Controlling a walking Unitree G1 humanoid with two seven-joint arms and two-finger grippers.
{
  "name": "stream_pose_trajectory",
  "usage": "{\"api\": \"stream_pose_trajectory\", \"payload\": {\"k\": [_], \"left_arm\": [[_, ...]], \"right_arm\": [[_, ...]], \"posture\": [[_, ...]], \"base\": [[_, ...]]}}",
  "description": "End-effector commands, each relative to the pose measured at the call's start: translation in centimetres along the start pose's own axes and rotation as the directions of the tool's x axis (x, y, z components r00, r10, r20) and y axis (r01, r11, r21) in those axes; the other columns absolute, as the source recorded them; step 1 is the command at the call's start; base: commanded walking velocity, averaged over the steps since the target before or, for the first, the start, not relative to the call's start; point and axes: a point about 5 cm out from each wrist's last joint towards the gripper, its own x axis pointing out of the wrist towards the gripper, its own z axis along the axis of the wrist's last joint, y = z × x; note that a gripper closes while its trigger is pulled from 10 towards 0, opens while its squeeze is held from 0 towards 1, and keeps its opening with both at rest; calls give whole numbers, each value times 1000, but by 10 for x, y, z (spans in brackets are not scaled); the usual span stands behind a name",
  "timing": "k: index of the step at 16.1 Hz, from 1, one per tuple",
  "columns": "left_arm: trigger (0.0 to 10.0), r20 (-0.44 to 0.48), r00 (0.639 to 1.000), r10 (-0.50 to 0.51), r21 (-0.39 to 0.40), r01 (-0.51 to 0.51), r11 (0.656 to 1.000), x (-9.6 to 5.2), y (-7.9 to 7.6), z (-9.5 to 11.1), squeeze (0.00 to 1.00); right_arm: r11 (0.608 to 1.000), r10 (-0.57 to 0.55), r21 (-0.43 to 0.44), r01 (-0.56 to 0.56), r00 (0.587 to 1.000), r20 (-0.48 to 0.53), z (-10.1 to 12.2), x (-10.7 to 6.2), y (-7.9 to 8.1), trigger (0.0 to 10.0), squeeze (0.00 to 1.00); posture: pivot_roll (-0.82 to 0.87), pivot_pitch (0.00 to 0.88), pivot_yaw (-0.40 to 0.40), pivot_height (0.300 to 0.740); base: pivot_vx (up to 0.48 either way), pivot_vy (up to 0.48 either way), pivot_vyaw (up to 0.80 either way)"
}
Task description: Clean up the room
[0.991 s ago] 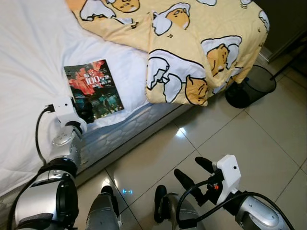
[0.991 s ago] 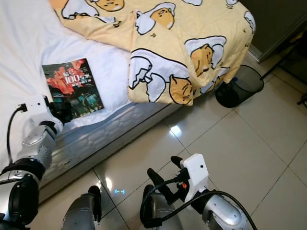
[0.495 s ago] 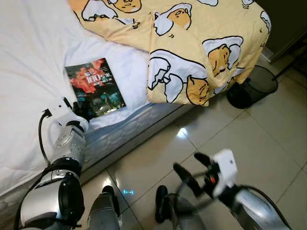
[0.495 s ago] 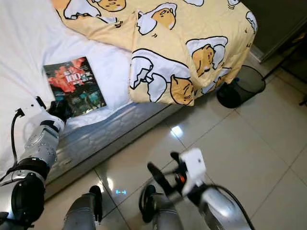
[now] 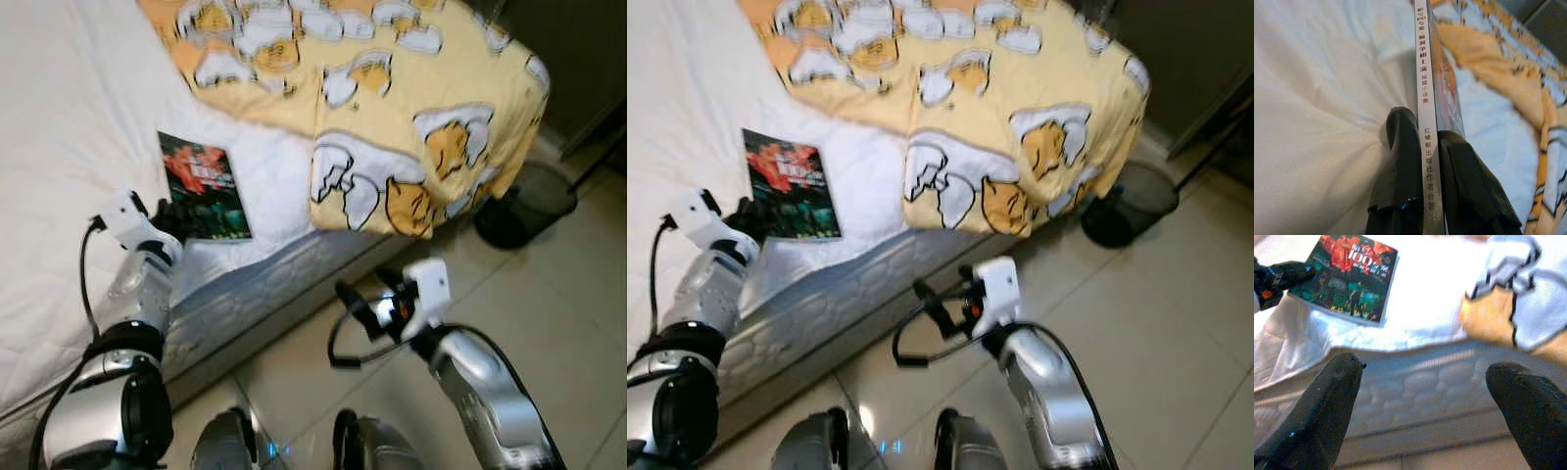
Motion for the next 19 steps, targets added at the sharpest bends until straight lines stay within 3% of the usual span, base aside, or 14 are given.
{"api": "stream_pose_trajectory", "payload": {"k": [1, 3, 5, 7, 9, 12, 16, 19], "left_arm": [[0, 74, 997, 7, -6, -7, 1000, 6, -4, 21, 0], [0, 146, 987, 70, 39, -77, 996, 6, 3, 38, 0], [0, 230, 967, 108, 221, -160, 962, 0, 12, 57, 0], [0, 239, 964, 115, 270, -180, 946, -3, 13, 55, 0], [0, 217, 966, 143, 268, -199, 942, -5, 13, 45, 0], [0, 193, 976, 105, 283, -157, 946, -9, 4, 36, 0], [0, 180, 979, 99, 356, -159, 921, -18, 7, 29, 0], [0, 202, 979, 20, 455, -112, 883, -21, -7, 31, 0]], "right_arm": [[999, -41, -3, 41, 999, -2, -3, -2, -8, 10000, 0], [995, -95, 8, 95, 995, 39, 5, 6, -20, 10000, 0], [978, -209, -2, 210, 976, 69, 15, 12, -43, 10000, 0], [972, -232, -10, 234, 969, 84, 19, 14, -51, 10000, 4], [968, -248, -7, 249, 964, 97, 20, 20, -54, 10000, 20], [974, -226, -11, 228, 969, 99, 19, 24, -51, 10000, 27], [974, -222, -15, 224, 970, 98, 14, 29, -50, 10000, 43], [972, -232, -23, 235, 968, 94, 11, 28, -52, 10000, 31]], "posture": [[-39, 44, -37, 740], [-34, 22, -32, 740], [-31, 1, -28, 740], [-19, 0, -34, 740], [-4, 0, -41, 740], [16, 0, -53, 740], [34, 13, -53, 740], [33, 20, -50, 740]], "base": [[0, 0, 0], [0, 0, 0], [0, 0, 244], [0, 0, 459], [0, 0, 456], [0, 0, 456], [0, 0, 444], [0, 0, 283]]}}
